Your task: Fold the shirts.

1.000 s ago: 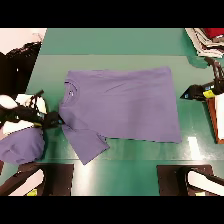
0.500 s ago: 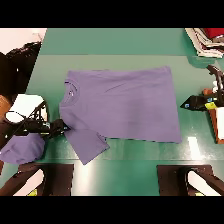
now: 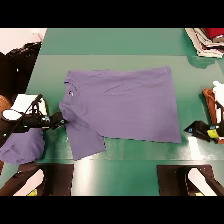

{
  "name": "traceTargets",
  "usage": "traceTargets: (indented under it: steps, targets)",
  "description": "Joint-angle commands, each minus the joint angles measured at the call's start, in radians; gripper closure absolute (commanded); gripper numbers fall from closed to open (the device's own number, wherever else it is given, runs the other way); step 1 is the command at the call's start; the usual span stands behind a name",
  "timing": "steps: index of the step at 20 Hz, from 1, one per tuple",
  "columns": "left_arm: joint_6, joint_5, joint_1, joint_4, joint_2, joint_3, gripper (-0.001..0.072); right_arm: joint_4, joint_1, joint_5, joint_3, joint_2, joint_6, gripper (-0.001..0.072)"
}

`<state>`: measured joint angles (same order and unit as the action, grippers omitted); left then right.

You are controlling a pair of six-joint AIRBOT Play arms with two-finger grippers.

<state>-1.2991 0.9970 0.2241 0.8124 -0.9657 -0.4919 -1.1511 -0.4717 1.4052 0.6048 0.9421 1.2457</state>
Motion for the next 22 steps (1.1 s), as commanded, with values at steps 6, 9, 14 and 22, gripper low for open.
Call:
traceTargets:
  steps: [6,9,14,22]
  targets:
    - [0.043,0.018,0.001,-0.007,0.001,-0.034,0.0686,0.121,-0.029,-0.098,-0.133,0.164,0.004,0.0162]
    - [0.043,0.021,0.001,-0.008,0.001,-0.034,0.0686,0.114,0.069,-0.1,-0.102,0.203,0.029,0.0242]
    - [0.06,0.079,0.001,0.008,0.003,-0.039,0.0686,0.013,0.178,-0.047,-0.075,0.175,0.031,0.0585]
    - [0.027,0.226,0.001,0.019,0.033,-0.428,0.0687,-0.018,0.185,-0.047,0.184,-0.13,0.083,0.0697]
